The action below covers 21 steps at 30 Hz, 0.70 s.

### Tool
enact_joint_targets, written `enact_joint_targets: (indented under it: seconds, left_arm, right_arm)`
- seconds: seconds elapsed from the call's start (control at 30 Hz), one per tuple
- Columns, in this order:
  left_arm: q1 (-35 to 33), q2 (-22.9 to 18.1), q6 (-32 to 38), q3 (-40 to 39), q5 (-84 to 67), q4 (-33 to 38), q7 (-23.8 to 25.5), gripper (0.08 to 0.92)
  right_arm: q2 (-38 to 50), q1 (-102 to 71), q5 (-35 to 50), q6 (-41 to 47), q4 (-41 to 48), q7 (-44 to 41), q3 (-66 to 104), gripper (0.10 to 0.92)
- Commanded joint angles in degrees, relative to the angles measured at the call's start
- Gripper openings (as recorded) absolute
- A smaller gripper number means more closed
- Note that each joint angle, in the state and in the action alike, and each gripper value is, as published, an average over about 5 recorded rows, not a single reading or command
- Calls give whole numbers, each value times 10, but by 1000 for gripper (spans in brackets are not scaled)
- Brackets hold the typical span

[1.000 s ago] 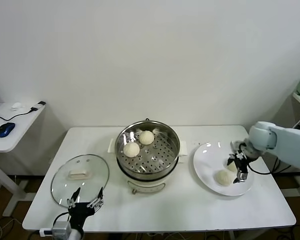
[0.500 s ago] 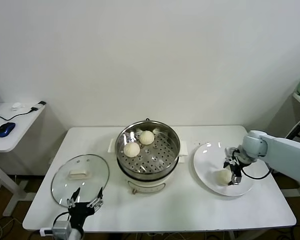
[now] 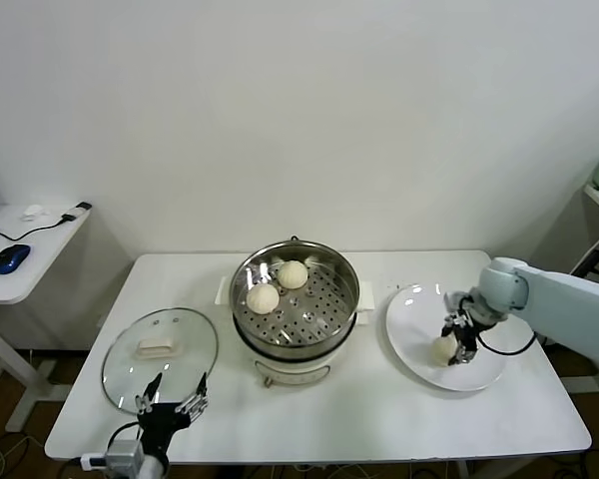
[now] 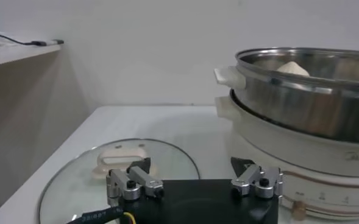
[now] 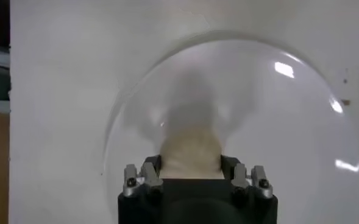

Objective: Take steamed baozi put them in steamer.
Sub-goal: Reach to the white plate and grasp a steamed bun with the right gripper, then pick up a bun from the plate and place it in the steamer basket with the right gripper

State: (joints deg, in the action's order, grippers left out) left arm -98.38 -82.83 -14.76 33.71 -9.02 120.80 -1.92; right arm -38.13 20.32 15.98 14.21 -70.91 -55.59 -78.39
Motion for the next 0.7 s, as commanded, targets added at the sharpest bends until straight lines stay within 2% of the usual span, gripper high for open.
enact_joint_targets:
  seconds: [0.03,0.23,0.37,0.57,0.7]
  left_arm:
    - [0,1,-1,-2,0,5,0,823]
    - [1,4,-2,-2,1,7,0,823]
    - [1,5,-1,-1,0,6,0,823]
    - [1,5,0,-1,-2,4,0,823]
    - [0,7,0,-1,-1,5,-1,823]
  right_arm:
    - [-47,211,51,-56,5,-51,-87,645]
    - [-198,398,121,-210,12,-87,-154,645]
    - [-279,427,122,-297,-45,-96,-132,645]
    - [-336,348,39,-382,-151,-79,-96,645]
    - [-361,280,-43,-433,-138,-64,-96,645]
